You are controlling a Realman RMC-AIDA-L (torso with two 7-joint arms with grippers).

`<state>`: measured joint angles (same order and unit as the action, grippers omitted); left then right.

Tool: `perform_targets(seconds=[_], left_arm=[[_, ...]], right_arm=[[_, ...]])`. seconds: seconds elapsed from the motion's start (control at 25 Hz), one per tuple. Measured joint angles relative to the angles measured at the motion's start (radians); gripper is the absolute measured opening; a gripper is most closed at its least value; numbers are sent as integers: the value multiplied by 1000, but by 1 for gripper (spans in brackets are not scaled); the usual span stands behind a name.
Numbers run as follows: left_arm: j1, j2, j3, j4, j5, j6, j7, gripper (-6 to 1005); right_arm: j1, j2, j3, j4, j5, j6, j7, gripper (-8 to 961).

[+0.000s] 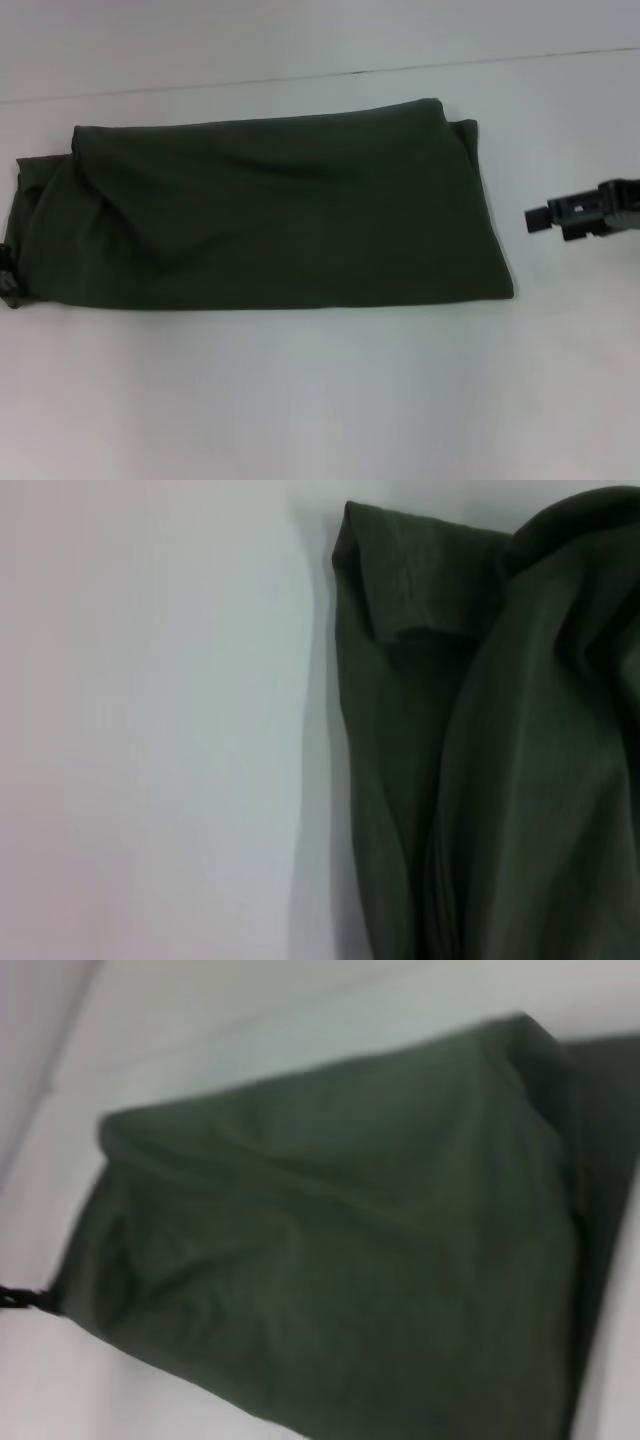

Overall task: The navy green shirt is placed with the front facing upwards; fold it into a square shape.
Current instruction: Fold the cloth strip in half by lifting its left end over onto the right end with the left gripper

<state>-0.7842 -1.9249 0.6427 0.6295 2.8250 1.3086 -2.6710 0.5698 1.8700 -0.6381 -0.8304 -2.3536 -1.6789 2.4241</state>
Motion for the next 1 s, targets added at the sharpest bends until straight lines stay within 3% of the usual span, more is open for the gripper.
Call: perform_targets(seconds=[0.32,1.0], left_arm=[[-3,-2,0,8,-3,-1,0,30],[-1,-6,0,9,2,-6,0,29]], right_arm=[[19,21,-9,27,-115,16,16,929],[51,46,-1,182,-113,160,33,929]])
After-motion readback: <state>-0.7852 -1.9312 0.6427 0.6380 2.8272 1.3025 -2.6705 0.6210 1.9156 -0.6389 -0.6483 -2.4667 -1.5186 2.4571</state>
